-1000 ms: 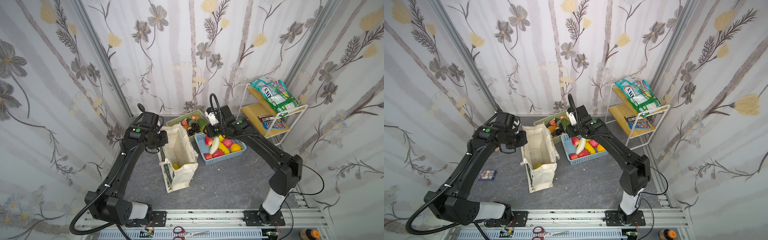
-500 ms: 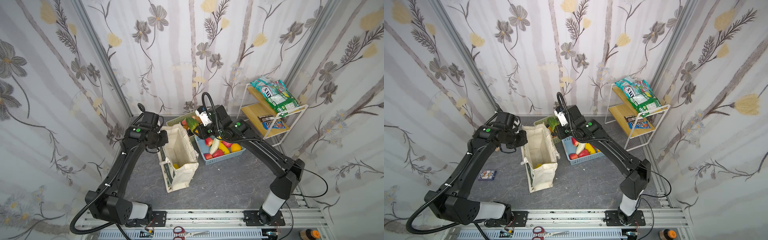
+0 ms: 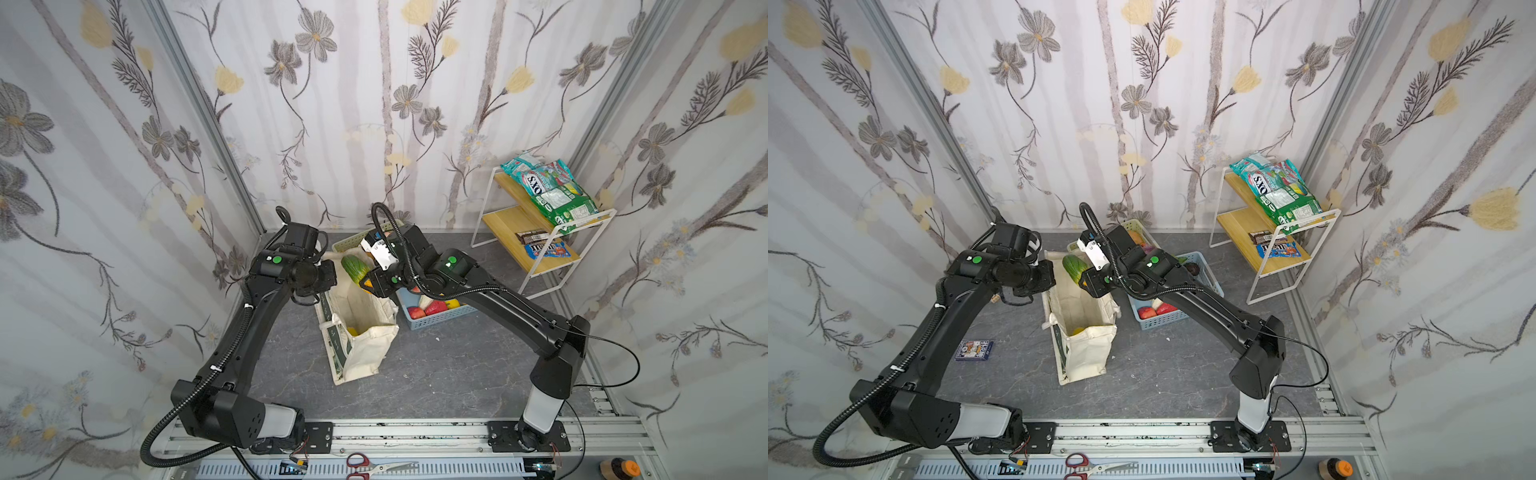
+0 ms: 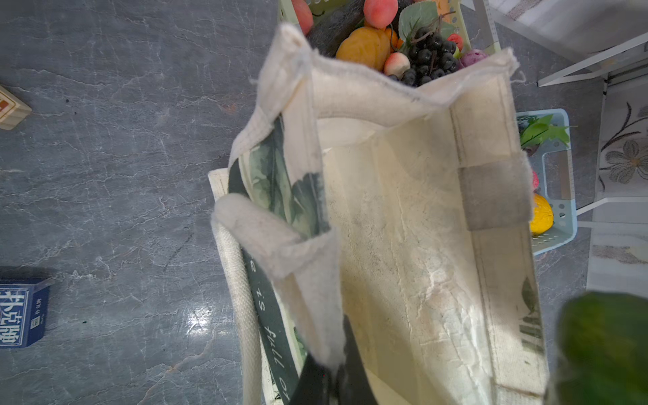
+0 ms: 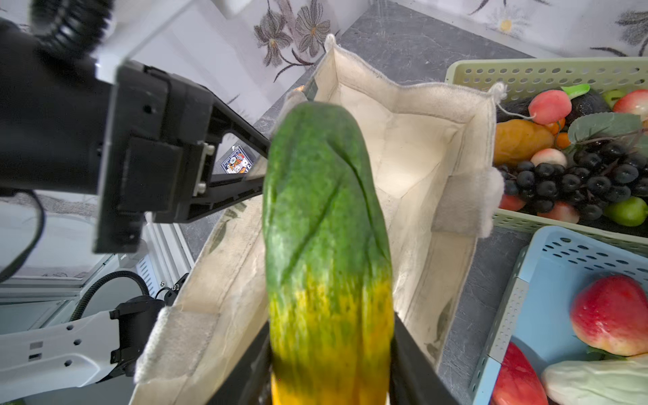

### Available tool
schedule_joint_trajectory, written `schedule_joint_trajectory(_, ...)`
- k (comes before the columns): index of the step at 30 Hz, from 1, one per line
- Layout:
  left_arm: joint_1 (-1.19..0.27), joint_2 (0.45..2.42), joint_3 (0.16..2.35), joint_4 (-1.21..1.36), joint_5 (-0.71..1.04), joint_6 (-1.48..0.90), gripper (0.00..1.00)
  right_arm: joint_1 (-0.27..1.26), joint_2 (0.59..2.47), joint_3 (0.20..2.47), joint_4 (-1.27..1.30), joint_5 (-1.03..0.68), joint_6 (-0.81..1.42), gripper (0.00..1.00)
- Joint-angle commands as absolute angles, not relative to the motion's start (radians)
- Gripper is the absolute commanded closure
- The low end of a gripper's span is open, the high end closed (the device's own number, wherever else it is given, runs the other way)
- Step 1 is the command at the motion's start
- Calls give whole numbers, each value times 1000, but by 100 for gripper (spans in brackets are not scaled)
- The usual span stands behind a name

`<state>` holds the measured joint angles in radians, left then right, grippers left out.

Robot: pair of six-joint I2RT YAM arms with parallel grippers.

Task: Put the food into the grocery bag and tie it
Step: 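Lift the green papaya with the right gripper and carry it over the bag, then lower the green papaya into the bag and open the right gripper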

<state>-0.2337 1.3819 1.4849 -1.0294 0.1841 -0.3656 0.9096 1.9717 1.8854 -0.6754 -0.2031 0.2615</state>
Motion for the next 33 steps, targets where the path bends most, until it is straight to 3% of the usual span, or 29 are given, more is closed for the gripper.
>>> schedule_joint_trajectory(1, -233, 1387, 1495, -1011, 179, -351, 100, 922, 1992, 1886, -649, -221, 289, 55)
schedule_joint_trajectory(33, -232, 1385, 1494, -999, 225, -357, 100, 964, 2163, 1775, -627, -308, 338, 55)
